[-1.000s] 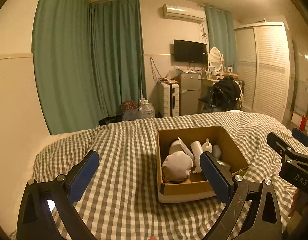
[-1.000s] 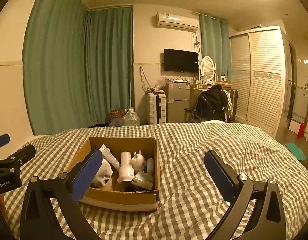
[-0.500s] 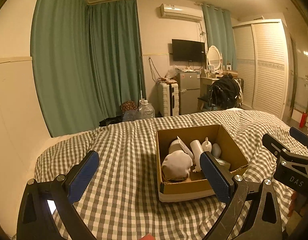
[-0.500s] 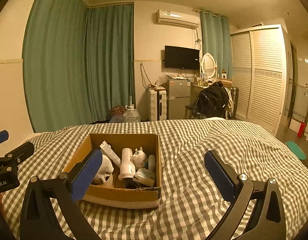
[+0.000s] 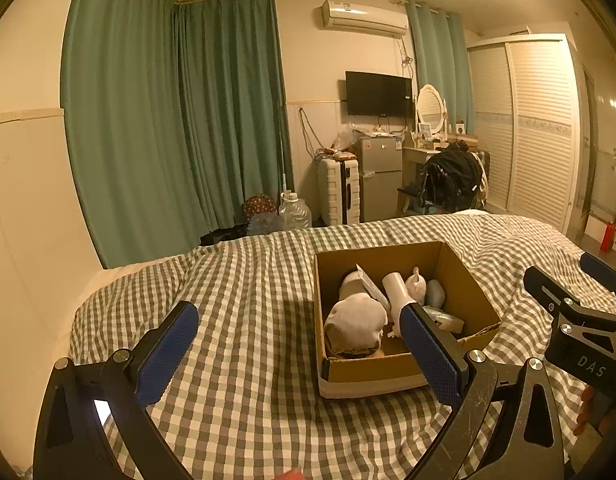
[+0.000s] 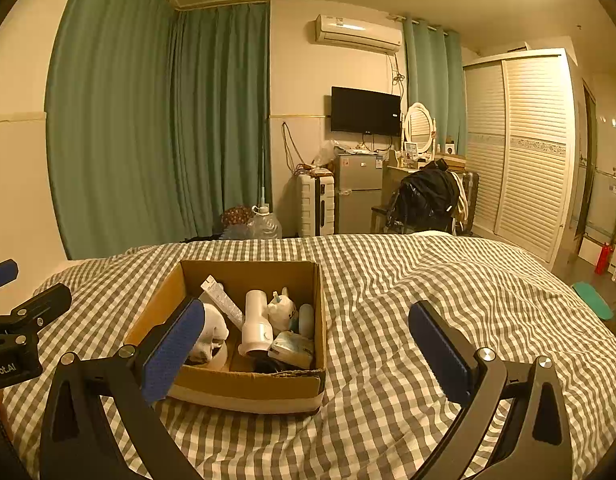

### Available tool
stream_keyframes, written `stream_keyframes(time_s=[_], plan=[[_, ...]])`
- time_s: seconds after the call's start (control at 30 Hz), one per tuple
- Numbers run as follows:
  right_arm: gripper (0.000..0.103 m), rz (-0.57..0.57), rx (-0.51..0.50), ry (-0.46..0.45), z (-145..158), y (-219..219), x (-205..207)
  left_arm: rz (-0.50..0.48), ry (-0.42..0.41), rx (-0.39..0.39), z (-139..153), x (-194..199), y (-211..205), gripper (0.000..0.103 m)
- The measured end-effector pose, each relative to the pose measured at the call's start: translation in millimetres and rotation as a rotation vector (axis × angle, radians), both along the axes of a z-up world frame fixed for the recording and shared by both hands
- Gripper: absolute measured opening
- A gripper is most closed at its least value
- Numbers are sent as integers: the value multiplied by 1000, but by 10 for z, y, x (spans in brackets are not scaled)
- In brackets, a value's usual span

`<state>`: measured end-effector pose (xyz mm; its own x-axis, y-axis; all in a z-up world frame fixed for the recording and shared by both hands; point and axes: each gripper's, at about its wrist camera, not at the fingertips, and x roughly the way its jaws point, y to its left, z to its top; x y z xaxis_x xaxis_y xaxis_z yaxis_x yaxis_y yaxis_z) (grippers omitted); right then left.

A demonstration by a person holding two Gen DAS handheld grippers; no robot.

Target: Organize objects

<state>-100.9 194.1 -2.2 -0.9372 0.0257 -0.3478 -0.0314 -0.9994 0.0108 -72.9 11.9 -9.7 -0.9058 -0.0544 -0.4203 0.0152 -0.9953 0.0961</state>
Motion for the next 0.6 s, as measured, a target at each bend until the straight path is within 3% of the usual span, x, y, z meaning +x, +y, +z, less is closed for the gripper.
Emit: stream_keyframes(time_s=[0.6], plan=[[102, 9, 3, -15, -35, -31, -16, -3, -2, 1, 0, -5, 12, 103]])
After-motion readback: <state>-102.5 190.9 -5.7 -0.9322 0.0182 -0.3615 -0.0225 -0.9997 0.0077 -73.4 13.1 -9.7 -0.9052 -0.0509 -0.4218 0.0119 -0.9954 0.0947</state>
